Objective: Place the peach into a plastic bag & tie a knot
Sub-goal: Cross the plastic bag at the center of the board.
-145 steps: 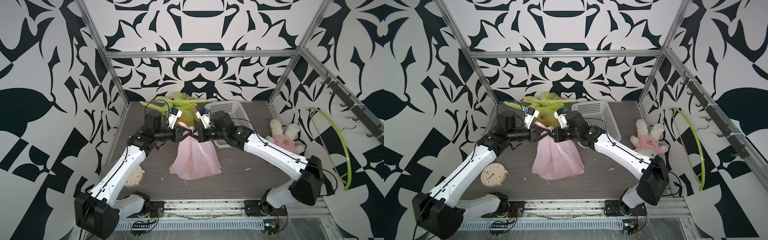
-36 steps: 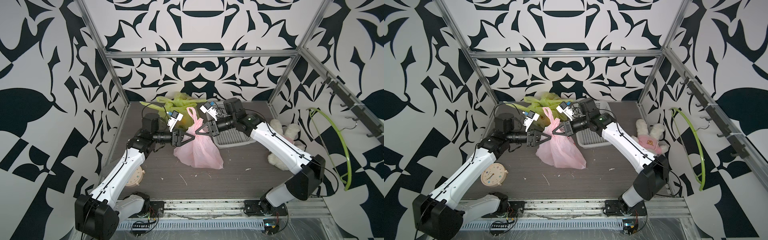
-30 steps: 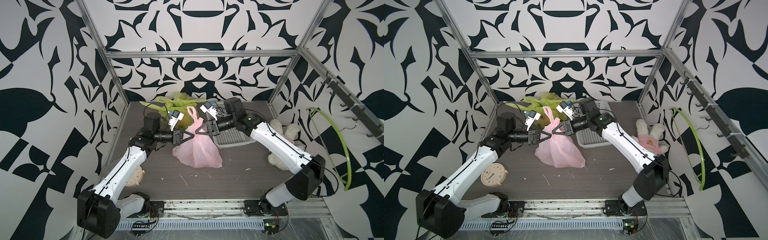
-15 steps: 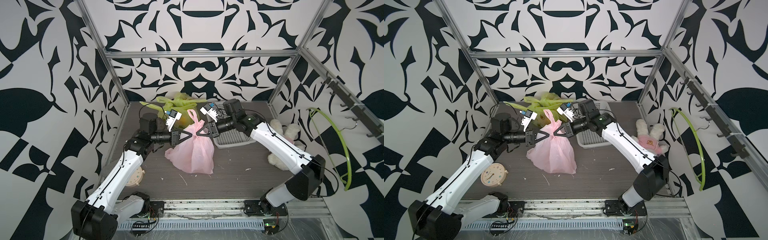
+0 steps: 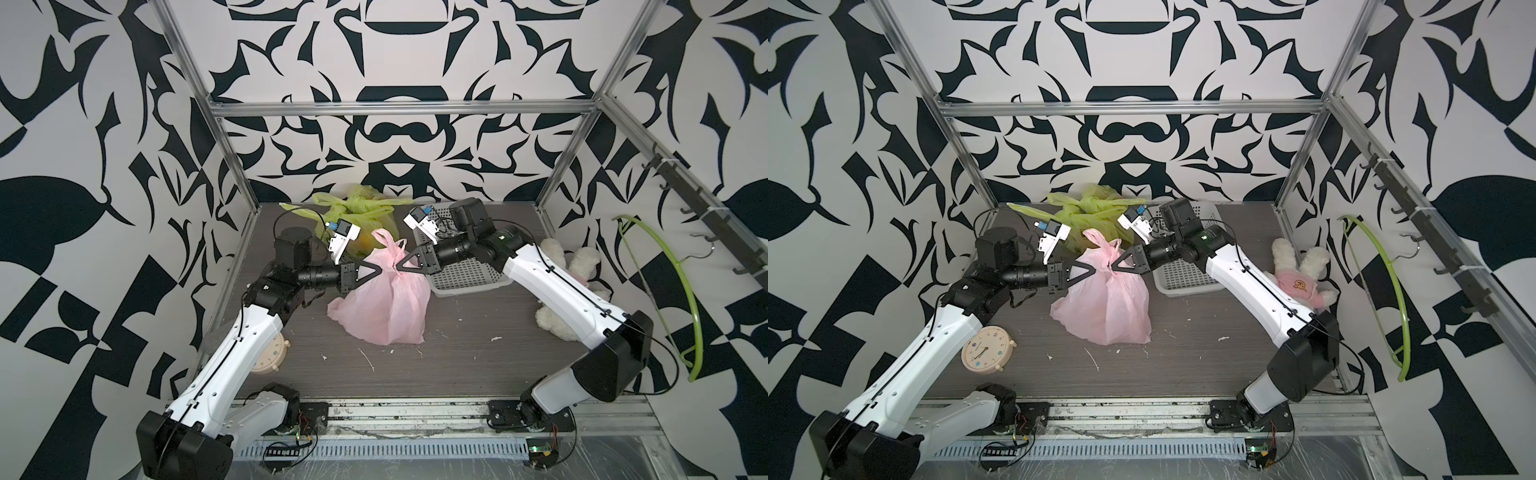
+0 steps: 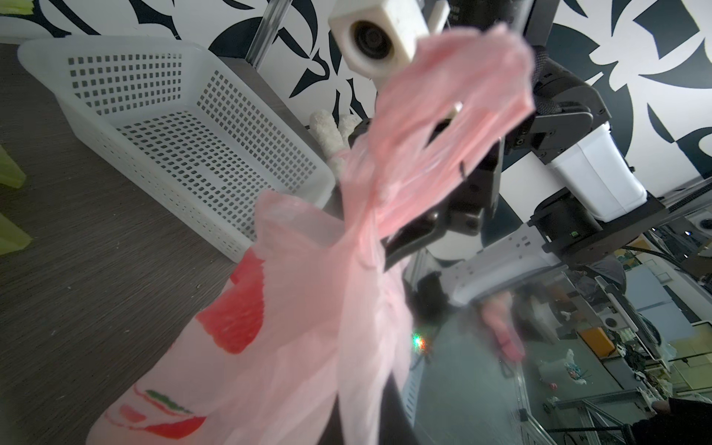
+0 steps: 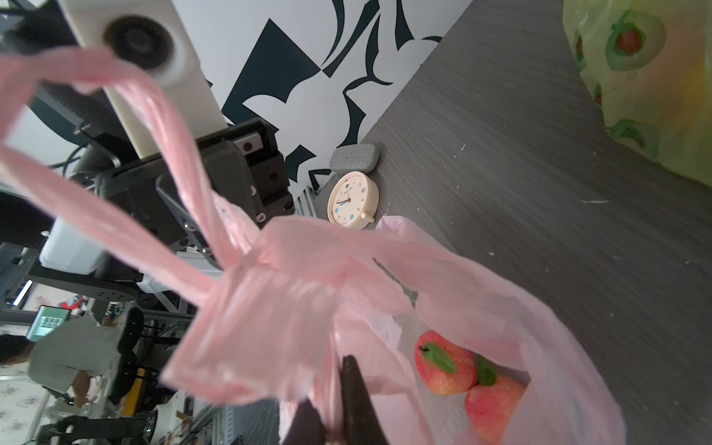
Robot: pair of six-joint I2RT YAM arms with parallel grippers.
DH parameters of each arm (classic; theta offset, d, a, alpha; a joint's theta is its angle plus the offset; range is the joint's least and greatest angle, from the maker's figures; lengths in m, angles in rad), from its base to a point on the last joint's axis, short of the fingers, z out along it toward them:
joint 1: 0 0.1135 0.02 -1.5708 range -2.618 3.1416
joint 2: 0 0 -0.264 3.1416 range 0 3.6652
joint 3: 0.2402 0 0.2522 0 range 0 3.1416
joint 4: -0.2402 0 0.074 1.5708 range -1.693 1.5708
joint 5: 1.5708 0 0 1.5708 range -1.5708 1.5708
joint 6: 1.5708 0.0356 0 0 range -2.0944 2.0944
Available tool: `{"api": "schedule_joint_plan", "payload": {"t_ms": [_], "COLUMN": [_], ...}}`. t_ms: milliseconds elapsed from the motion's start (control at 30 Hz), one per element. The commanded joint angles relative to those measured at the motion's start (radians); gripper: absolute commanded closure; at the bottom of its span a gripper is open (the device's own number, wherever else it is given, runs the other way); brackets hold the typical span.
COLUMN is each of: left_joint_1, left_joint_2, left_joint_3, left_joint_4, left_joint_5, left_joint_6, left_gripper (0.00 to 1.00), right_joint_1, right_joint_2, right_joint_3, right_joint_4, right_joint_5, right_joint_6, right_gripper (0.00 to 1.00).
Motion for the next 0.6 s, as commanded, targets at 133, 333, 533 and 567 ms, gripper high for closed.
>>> {"api": "schedule_joint_plan", "payload": {"t_ms": [133,333,533,567], "left_joint_1": [0.002,0.001,-0.031,-0.041], "left_joint_2": [-0.021,-0.033,-0.033,-0.027], "left_joint_3": [0.022,-0.015,-0.043,-0.045], "left_joint_4": [-0.003,0.04,0.074,0.081], "left_joint_5": [0.032,0.055,0.047,0.041], "left_joint_6": [-0.005,-0.051,-0.075,-0.077], "left_gripper": [1.0,1.0,1.0,1.0], "right_joint_1": [-0.003,-0.003,0.0,0.003], "right_joint_2": [-0.05,-0.053,-0.056,-0.055], "right_joint_3": [-0.005,-0.02,-0.068,-0.076], "right_joint_4": [0.006,0.073,0.214,0.245], "right_joint_5": [0.078,0.223,0.253,0.246], "right_joint_6": [0.013,0.098,0.213,0.238], "right_gripper": [1.0,1.0,1.0,1.0]}}
